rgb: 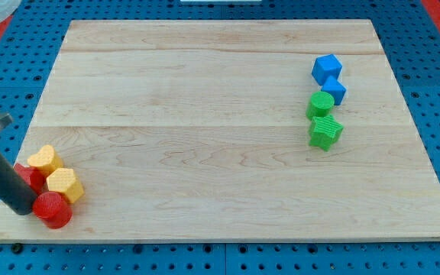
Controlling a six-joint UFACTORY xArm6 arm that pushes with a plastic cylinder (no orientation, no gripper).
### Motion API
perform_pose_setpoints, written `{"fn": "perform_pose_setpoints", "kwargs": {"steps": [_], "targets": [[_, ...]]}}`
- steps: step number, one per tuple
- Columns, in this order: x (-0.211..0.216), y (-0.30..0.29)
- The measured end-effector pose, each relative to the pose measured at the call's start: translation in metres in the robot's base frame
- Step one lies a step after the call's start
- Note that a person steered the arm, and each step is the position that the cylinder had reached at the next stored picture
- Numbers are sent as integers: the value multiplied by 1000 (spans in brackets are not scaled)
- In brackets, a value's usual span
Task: Slide red circle up towards center
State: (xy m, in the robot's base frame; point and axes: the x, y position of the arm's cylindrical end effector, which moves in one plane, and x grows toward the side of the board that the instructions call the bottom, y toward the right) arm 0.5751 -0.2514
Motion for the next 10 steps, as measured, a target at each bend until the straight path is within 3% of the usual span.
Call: {"fn": "perform_pose_setpoints", "kwargs": {"steps": [2, 4, 8, 10], "targets": [[-11, 12], [22, -19], [24, 127], [34, 81]]}}
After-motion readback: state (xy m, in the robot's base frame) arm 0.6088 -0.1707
